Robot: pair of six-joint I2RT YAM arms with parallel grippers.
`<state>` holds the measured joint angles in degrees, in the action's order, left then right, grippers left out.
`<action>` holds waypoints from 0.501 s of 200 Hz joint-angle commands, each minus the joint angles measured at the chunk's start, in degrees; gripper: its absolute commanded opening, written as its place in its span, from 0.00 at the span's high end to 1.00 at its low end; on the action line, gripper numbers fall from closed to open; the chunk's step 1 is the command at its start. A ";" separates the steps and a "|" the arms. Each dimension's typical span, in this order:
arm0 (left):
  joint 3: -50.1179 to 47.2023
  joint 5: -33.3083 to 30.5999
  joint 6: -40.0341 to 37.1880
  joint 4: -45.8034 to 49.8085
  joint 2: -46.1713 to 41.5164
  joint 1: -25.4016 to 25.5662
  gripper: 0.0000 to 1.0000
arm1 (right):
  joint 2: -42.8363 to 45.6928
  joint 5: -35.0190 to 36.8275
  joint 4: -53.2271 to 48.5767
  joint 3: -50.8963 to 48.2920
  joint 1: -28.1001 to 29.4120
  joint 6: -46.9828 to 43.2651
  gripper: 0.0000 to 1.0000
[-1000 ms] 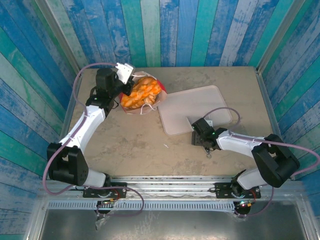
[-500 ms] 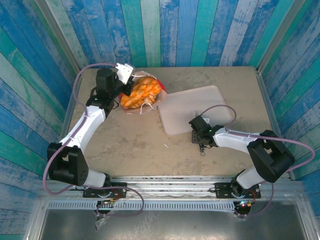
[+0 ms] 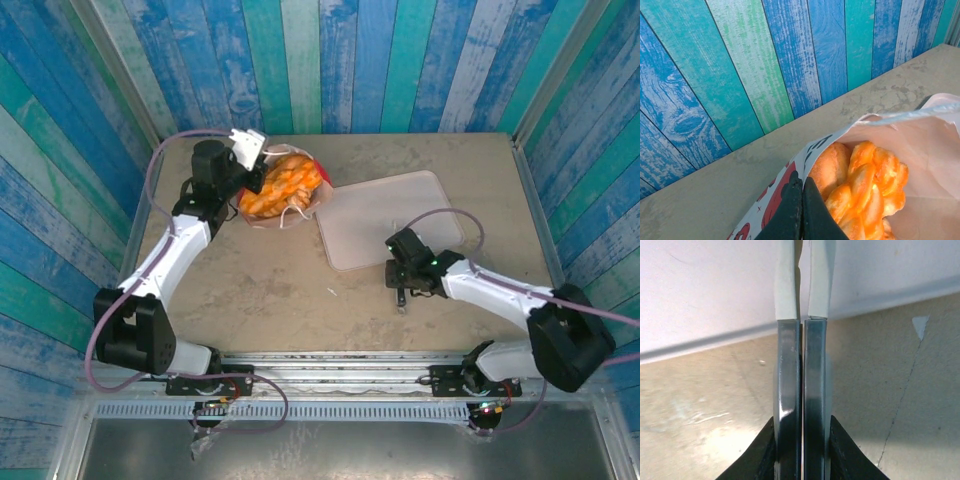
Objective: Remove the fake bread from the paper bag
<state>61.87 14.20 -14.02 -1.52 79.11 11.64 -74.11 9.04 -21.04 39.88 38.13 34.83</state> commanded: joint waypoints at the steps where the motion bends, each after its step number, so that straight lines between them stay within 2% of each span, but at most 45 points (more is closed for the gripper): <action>1: -1.36 0.12 3.46 -3.13 -6.16 0.33 1.00 | 3.86 -1.18 0.13 3.25 0.38 -2.78 0.87; 22: -3.24 -0.02 4.55 -3.25 -6.83 1.35 1.00 | 6.99 -1.35 2.70 3.76 0.35 -3.30 0.87; 52: -3.85 -4.59 3.67 -0.70 -9.06 5.16 1.00 | 10.83 -3.69 6.89 3.97 0.30 -3.87 0.87; 87: -5.00 -7.36 3.64 -1.51 -8.82 7.93 1.00 | 12.57 -6.20 6.79 6.10 0.13 -4.41 0.84; 100: -5.09 -7.50 4.05 -1.91 -8.29 8.38 1.00 | 12.75 -8.49 7.20 6.46 0.00 -4.77 0.88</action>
<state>57.08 8.32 -10.74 -0.51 74.30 19.11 -62.74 4.40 -16.08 44.18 38.17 31.48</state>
